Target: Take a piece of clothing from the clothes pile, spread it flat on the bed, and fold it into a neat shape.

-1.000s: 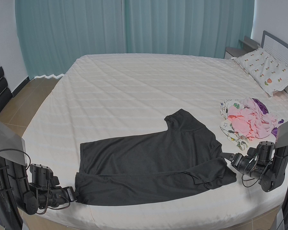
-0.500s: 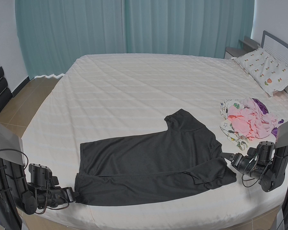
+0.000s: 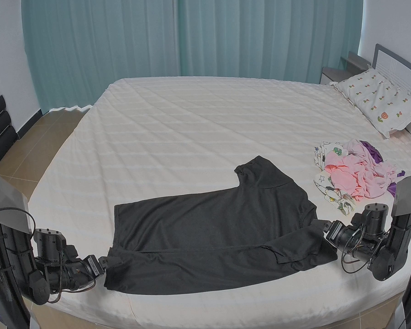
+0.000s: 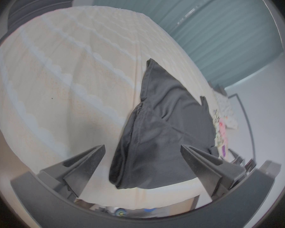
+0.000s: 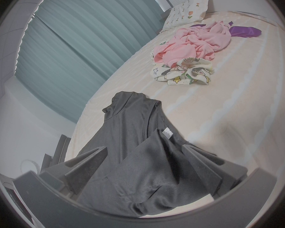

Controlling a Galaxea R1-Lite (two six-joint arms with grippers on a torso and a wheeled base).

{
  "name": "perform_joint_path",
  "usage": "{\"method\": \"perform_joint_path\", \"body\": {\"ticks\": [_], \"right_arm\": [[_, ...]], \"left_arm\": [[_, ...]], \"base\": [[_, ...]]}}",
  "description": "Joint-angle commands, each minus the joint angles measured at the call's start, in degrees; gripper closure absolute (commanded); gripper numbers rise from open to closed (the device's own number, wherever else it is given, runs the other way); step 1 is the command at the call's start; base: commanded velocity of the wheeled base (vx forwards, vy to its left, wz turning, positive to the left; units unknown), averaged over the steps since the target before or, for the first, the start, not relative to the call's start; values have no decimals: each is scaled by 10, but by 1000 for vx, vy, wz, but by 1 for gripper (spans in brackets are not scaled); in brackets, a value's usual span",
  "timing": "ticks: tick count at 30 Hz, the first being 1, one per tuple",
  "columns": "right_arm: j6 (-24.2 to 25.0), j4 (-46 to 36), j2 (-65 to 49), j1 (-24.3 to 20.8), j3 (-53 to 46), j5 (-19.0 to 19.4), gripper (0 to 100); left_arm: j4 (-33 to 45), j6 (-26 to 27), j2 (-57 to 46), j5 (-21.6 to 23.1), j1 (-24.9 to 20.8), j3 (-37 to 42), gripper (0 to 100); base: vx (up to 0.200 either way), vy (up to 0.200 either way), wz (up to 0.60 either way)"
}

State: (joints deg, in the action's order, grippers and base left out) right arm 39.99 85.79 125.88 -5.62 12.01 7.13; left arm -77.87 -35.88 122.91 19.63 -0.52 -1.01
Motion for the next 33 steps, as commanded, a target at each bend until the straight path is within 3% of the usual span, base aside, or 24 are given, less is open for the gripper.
{"method": "perform_joint_path", "body": {"ticks": [1, 5, 11, 33], "right_arm": [[40, -18, -18, -62, 8, -53, 0], [105, -44, -51, -73, -11, -69, 0], [204, -52, -34, -118, -43, -95, 0], [204, -17, 24, -77, -21, -92, 0]], "left_arm": [[-42, -63, 6, 27, 3, -1, 0], [-78, -119, 15, 38, 9, -4, 0], [-109, -126, 37, 46, 11, 4, 0], [-116, -124, 48, 45, 9, -2, 0]], "base": [[0, 0, 0], [0, 0, 0], [0, 0, 0], [0, 0, 0]]}}
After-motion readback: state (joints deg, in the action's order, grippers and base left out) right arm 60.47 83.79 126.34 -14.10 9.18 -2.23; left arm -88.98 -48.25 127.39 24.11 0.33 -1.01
